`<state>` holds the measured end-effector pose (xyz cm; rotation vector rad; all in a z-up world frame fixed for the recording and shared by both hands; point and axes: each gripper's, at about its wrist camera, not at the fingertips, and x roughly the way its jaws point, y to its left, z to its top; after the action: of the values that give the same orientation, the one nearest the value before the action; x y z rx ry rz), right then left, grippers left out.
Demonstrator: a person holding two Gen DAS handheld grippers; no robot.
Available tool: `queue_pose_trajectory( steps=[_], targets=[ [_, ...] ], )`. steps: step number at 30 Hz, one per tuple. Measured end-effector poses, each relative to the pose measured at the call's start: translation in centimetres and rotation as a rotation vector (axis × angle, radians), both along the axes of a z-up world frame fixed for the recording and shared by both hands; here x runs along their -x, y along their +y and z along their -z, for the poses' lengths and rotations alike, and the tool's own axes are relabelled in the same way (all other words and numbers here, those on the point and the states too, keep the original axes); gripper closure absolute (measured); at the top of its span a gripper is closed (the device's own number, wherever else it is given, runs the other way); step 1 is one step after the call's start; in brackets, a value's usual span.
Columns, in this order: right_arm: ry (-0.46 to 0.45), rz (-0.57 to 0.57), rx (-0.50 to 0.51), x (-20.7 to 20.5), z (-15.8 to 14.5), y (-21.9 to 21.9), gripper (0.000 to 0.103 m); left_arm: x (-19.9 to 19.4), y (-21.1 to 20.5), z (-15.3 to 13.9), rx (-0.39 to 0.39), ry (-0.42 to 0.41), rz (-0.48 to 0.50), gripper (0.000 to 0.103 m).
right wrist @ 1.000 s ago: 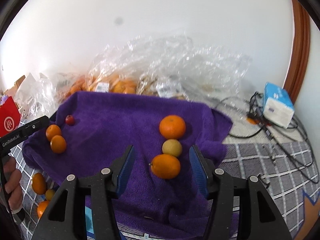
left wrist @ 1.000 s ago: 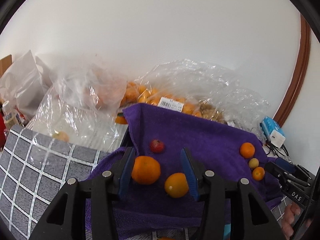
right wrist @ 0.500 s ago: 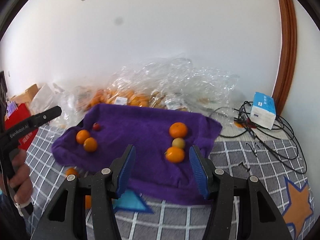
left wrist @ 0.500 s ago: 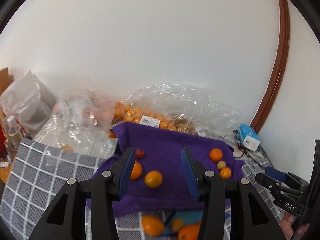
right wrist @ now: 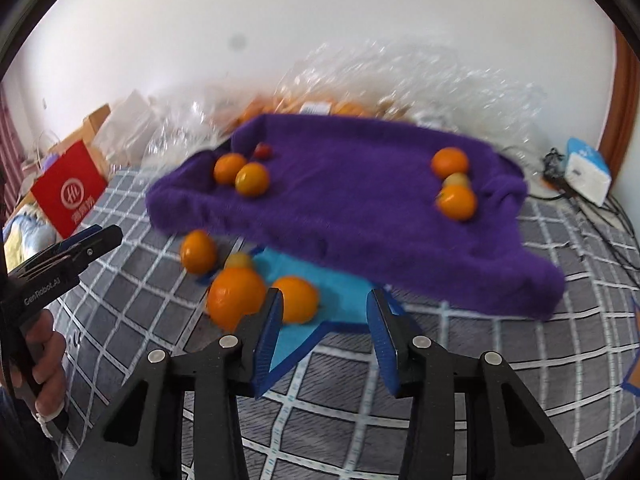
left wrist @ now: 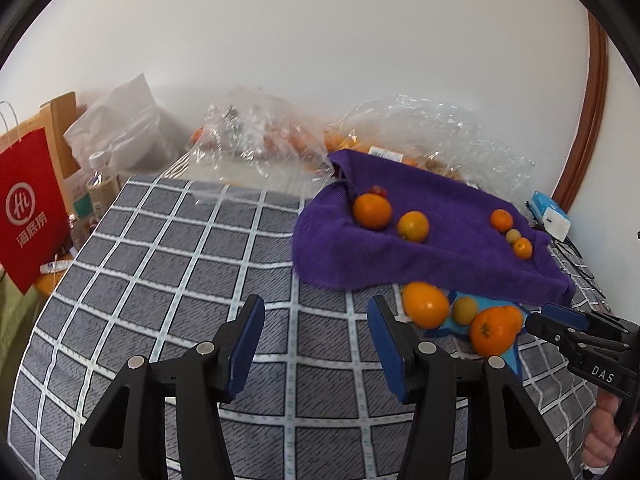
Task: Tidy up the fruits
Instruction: 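Move both open tools back toward the fruit beside the towel, then grasp an orange with the right tool while the left tool grasps an oval orange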
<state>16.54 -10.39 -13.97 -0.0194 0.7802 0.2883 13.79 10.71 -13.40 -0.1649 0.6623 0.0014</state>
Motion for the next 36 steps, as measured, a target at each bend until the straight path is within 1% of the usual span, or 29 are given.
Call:
queue_pose_trajectory(
  steps=[4, 7, 12, 13, 14, 16, 19, 21, 23, 25, 27, 29, 31, 36],
  targets=[
    [0.042, -0.014, -0.035, -0.9, 0.7, 0.3, 0.06, 0.1, -0.2, -0.2, -0.008, -0.024, -0.004, 0.052],
    [0.058, -0.015, -0.057, -1.7, 0.6, 0.3, 0.06, -0.1, -0.4, 0.2, -0.021, 0.0, 0.0, 0.052],
    [0.084, -0.035, -0.054, -3.1, 1.1, 1.3, 0.06, -0.2, -0.4, 0.5, -0.007, 0.024, 0.011, 0.052],
    [0.088, -0.037, -0.046, -3.3, 1.3, 1.6, 0.063, -0.1, -0.4, 0.5, -0.007, 0.024, 0.012, 0.052],
    [0.084, -0.039, -0.045, -3.3, 1.4, 1.7, 0.072, -0.1, -0.4, 0.5, -0.006, 0.023, 0.011, 0.052],
    [0.076, -0.037, -0.04, -3.2, 1.4, 1.7, 0.072, -0.2, -0.3, 0.6, 0.001, 0.025, 0.008, 0.052],
    [0.038, 0.003, -0.023, -2.1, 0.7, 0.1, 0.072, -0.4, -0.1, 0.9, 0.012, 0.045, 0.005, 0.052],
    [-0.006, 0.043, 0.008, -1.0, 0.2, -1.7, 0.072, -0.7, 0.0, 1.2, 0.021, 0.065, 0.007, 0.052],
    [-0.027, 0.081, 0.045, -0.4, 0.2, -3.5, 0.072, -0.8, -0.1, 1.3, 0.025, 0.074, 0.01, 0.052],
    [0.003, 0.111, 0.053, -0.2, 1.0, -5.4, 0.072, -0.7, -0.2, 1.3, 0.026, 0.078, 0.014, 0.052],
    [0.043, 0.115, 0.027, -0.1, 1.9, -6.6, 0.072, -0.7, -0.4, 1.4, 0.026, 0.083, 0.022, 0.052],
    [0.064, 0.112, -0.004, 0.0, 2.7, -7.4, 0.071, -0.8, -0.6, 1.6, 0.024, 0.1, 0.029, 0.052],
    [0.043, 0.119, -0.009, 0.3, 2.8, -7.6, 0.071, -0.9, -0.8, 1.8, 0.025, 0.114, 0.037, 0.052],
    [0.03, 0.123, -0.021, 0.5, 2.7, -7.6, 0.071, -1.3, -1.0, 2.1, 0.029, 0.147, 0.055, 0.052]
  ],
)
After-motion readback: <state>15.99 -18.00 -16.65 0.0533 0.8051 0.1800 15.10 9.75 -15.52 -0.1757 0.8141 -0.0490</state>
